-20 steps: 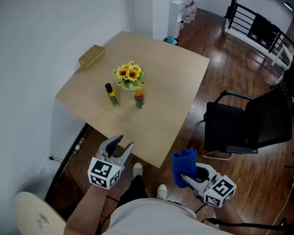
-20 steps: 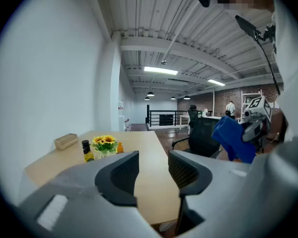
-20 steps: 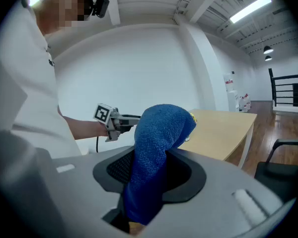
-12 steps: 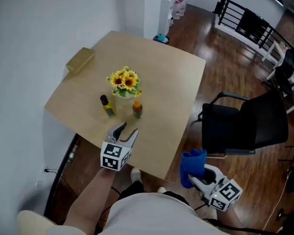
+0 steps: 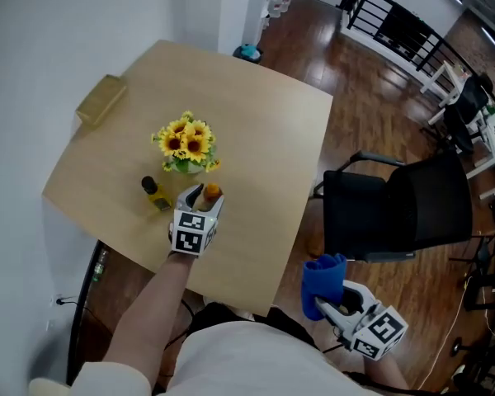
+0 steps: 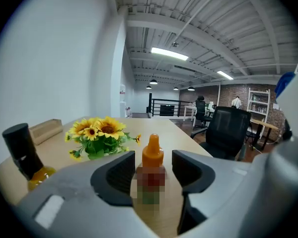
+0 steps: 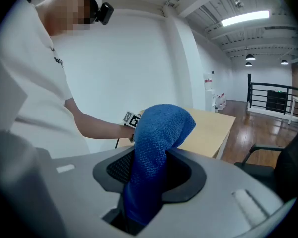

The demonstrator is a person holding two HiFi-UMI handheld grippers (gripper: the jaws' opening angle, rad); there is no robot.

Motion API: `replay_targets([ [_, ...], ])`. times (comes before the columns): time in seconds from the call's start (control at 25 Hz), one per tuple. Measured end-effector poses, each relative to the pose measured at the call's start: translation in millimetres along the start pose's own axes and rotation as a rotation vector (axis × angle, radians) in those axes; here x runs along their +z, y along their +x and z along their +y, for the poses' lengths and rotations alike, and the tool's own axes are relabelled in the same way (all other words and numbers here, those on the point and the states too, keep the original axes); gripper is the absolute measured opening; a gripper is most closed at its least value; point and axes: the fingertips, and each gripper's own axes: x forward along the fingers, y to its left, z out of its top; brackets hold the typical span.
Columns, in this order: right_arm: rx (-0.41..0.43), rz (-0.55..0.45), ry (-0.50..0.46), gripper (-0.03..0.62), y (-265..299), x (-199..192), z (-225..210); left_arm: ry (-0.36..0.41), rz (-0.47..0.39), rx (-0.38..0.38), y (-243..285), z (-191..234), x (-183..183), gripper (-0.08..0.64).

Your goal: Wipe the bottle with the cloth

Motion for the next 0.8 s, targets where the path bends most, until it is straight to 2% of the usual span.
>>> replay_targets([
  [0.08,-0.009,0.01,-0.008,0.158,-2,6,-14,-0.001,0.0,0.017,13,1,-1,0.239],
  [0.16,-0.005,0.019,-0.008,0.158,-5,8,-18,0.01,-0.004,0.036,21,2,-3,0.188],
  [0.24,0.011,0.037,-0.027,0.158,-5,8,-23,0.006,-0.011,0.043,25,4,-2,0.167],
  [0.4,0.048,0.045,-0.055,0.158,2,11,-40,-0.033,-0.007,0.037,21,3,-1,0.161],
  [0.56,0.121,-0.006,-0.105,0.158,17,31,-46,-0.028,-0.039,0.004,-18,-18,32,0.161],
  [0.8,0.253,-0.123,-0.208,0.158,61,85,-38,-0.004,-0.082,-0.117,-95,-70,94,0.161],
])
